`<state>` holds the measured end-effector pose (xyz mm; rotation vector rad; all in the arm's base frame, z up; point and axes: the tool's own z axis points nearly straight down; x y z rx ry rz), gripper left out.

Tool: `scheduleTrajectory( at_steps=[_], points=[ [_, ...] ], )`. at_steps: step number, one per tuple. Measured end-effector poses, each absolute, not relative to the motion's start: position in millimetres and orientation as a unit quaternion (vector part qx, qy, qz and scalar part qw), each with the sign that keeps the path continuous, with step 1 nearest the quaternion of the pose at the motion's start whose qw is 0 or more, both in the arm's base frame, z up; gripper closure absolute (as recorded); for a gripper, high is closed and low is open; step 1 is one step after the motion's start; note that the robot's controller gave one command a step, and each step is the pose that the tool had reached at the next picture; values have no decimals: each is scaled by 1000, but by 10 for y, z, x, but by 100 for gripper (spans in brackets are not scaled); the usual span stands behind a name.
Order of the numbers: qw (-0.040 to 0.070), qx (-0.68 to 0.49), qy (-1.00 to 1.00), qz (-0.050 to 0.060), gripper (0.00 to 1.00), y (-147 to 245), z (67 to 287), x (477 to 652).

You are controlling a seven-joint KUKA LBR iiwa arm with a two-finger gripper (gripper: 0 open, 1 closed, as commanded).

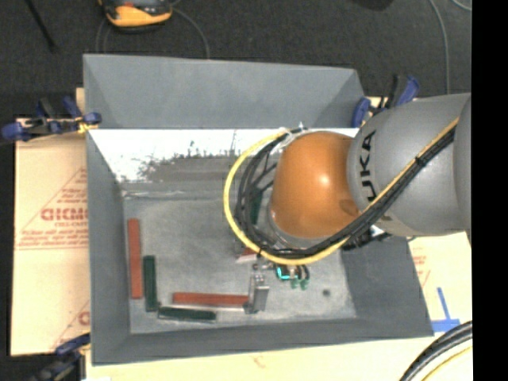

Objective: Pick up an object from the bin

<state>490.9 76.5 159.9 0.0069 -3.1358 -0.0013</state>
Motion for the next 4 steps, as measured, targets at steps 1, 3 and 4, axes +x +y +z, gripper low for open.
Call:
scheduleTrajectory(
  at_steps=[1, 3, 4],
  points=[
    [-1, 1, -1000, -1, 0, 763, 1641, 4928],
    [0, 12, -1000, -1, 0, 1148, 1269, 4807],
    [-2, -28, -1000, -1, 0, 994, 1244, 4919]
  ],
)
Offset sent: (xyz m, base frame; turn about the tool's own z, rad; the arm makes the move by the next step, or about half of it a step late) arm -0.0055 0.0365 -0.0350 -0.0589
